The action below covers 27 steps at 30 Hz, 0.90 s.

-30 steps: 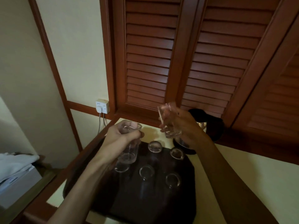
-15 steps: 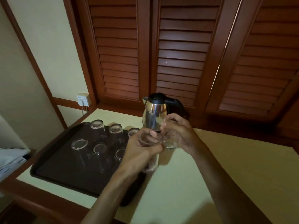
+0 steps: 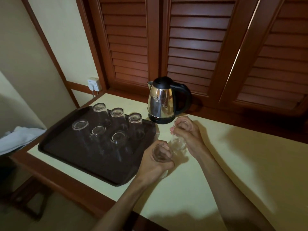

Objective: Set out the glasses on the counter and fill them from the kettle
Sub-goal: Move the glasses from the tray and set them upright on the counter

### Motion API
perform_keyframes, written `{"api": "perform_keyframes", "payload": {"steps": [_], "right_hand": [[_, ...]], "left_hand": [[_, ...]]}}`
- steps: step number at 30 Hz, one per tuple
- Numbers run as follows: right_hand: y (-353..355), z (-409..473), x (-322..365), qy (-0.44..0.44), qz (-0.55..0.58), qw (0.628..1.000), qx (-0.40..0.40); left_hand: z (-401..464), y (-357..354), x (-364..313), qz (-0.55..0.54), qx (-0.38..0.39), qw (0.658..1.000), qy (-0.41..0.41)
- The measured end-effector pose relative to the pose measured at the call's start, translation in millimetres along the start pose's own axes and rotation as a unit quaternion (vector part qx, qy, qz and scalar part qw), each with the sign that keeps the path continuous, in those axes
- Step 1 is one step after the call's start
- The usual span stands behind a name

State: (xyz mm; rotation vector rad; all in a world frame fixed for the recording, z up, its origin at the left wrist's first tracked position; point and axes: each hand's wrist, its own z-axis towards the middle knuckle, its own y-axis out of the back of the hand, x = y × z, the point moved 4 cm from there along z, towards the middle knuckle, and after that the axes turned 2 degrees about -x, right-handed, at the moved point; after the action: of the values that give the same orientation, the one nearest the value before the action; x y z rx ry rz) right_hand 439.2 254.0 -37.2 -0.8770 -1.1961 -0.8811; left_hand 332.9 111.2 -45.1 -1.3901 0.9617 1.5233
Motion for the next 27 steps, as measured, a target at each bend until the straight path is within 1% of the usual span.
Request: {"api": "perform_keyframes", "payload": {"steps": [4, 11, 18, 22, 27], "right_hand": [[1.2, 4.2, -7.7, 0.012, -0.007, 1.0, 0.006], [-1.3, 8.5, -16.8, 0.029, -0.026, 0.999, 0.03], [-2.7, 8.1, -26.0, 0.041, -0.063, 0.997, 0.011], [-3.0, 6.2, -31.5, 0.038, -0.062, 0.997, -0.002], [-1.1, 4.2, -34.3, 0.032, -0.067, 0.997, 0.002]], "left_hand": [[-2.9, -1.6, 9.9, 0.028, -0.005, 0.999, -0.015], [-10.3, 1.1, 10.6, 0.026, 0.005, 0.998, -0.051], [-16.2, 2.7, 17.1, 0.01, 0.01, 0.999, -0.05], [-16.0, 2.6, 19.3, 0.007, 0.013, 0.999, -0.048], [-15.9, 2.5, 19.9, 0.013, 0.02, 0.999, -0.045]]}}
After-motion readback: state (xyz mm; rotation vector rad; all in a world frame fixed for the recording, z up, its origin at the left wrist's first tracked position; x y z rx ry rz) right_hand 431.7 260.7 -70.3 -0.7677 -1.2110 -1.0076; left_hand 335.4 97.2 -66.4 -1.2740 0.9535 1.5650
